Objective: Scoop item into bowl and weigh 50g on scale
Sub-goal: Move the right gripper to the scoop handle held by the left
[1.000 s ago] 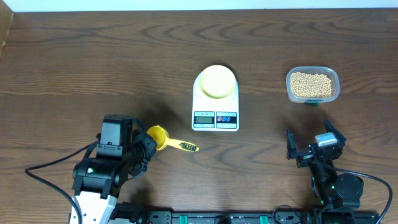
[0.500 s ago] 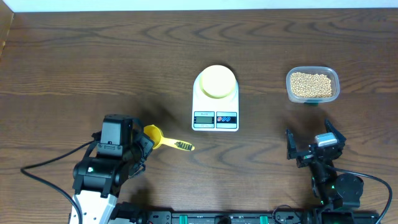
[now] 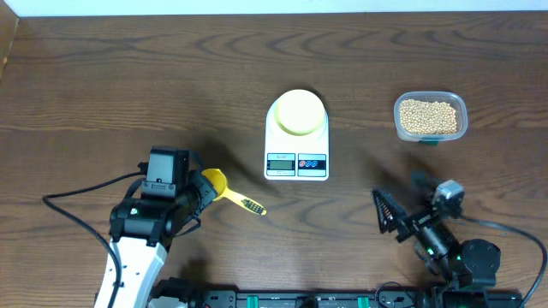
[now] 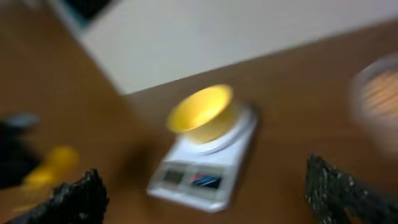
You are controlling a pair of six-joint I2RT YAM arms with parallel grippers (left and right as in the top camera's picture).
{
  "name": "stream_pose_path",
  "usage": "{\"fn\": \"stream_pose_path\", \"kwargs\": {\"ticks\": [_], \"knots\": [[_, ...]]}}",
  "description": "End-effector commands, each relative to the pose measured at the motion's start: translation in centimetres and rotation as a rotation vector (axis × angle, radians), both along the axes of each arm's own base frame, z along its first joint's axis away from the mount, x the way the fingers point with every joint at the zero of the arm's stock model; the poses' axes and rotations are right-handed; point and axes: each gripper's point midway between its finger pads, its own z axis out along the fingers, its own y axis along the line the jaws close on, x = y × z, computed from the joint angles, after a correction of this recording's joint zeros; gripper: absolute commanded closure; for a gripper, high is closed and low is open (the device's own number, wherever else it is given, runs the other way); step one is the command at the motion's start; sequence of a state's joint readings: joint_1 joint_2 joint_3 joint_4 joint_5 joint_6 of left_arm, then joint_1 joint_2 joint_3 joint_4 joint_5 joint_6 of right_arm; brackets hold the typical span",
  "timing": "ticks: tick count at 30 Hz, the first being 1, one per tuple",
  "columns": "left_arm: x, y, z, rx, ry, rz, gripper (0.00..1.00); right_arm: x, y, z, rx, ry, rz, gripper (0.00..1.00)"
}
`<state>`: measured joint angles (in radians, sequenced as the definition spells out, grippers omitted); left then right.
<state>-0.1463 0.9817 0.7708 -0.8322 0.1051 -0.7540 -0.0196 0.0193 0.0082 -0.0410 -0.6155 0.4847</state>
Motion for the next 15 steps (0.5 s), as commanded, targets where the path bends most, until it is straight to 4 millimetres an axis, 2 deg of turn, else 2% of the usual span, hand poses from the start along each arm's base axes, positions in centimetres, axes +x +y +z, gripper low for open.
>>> {"fn": "stream_pose_path", "kwargs": {"ticks": [1, 3, 7, 10, 15], "knots": [[0.3, 0.1, -0.3, 0.021, 0.003, -0.014, 0.93, -2.7, 3.1, 0.0, 0.280, 0.236, 0.220, 0.01], [0.5, 0.1, -0.2, 0.017, -0.003, -0.011, 0.93, -2.6, 3.1, 0.0, 0.347, 0.293, 0.212, 0.01], [0.5, 0.0, -0.2, 0.008, -0.005, -0.010, 0.93, -0.8, 1.2, 0.6, 0.435, 0.291, 0.064, 0.01], [0.6, -0.4, -0.1, -0.016, -0.006, -0.003, 0.93, -0.8, 1.2, 2.2, 0.357, 0.161, 0.081, 0.01], [0.6, -0.7, 0.0, -0.047, -0.002, 0.013, 0.93, -0.7, 1.1, 2.6, 0.349, 0.175, 0.069, 0.01]]}}
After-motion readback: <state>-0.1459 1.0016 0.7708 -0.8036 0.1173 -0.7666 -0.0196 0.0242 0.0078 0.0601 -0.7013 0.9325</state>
